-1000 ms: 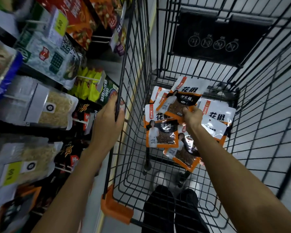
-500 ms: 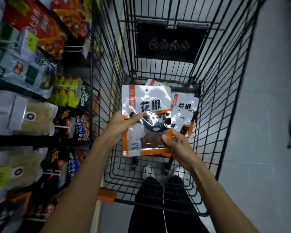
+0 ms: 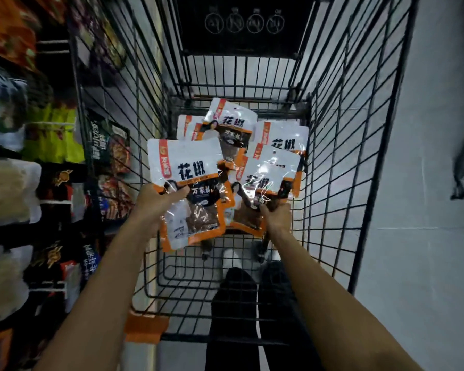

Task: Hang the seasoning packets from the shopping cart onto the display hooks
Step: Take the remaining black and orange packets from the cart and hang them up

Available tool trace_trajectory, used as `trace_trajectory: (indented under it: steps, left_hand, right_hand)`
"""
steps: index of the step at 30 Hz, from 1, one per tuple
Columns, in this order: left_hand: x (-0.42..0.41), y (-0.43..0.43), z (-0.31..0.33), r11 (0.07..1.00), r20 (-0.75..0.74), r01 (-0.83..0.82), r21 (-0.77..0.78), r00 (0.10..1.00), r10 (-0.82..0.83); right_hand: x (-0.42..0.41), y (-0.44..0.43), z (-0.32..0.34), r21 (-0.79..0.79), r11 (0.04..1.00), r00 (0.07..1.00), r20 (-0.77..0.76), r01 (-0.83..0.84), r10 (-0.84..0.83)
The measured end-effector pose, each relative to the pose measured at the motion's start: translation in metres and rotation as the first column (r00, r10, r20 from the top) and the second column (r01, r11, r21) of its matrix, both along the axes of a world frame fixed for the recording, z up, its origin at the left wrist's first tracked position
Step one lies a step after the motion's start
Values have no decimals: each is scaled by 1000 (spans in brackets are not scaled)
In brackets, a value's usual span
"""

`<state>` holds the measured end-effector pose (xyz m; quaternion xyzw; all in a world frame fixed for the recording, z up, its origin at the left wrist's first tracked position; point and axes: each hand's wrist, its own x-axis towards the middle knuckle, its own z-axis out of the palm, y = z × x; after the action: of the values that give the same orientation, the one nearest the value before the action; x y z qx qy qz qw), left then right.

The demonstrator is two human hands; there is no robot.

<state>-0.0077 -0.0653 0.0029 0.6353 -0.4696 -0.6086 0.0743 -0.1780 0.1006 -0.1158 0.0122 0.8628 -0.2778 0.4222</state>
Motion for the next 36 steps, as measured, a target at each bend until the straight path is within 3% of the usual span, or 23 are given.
trace_trajectory:
  steps: [3, 8, 13, 18, 22, 26, 29, 36]
  left_hand:
    - [1, -2, -6, 999, -7, -43, 27, 999, 43]
    - [0, -3, -7, 996, -39, -59, 62, 997, 62]
    - [3, -5, -10, 997, -71, -54, 60, 996, 58]
    - [11, -6, -14, 998, -48, -48, 34, 998, 50]
    - [15, -7, -11, 999, -48, -41, 30, 998, 42]
    - [13, -6, 6, 1000, -71, -25, 2, 997, 25]
    - [12, -3, 31, 999, -113, -50, -7, 992, 49]
    - [30, 18, 125, 964, -232, -159, -212, 967, 108]
  right_hand:
    - [6, -4, -14, 42, 987, 987, 36, 153, -154]
    - [15, -11, -20, -40, 950, 941, 157, 311, -301]
    - [21, -23, -25, -29, 919, 908, 171, 393, -382]
    - [30, -31, -20, -122, 884, 859, 327, 452, -394]
    - [29, -30, -9, -152, 856, 837, 349, 495, -422]
    - [16, -20, 22, -210, 855, 865, 292, 474, -408]
    - [3, -9, 61, -362, 820, 889, 291, 444, -353]
    - [-15, -11, 179, -584, 774, 954, 287, 243, -84]
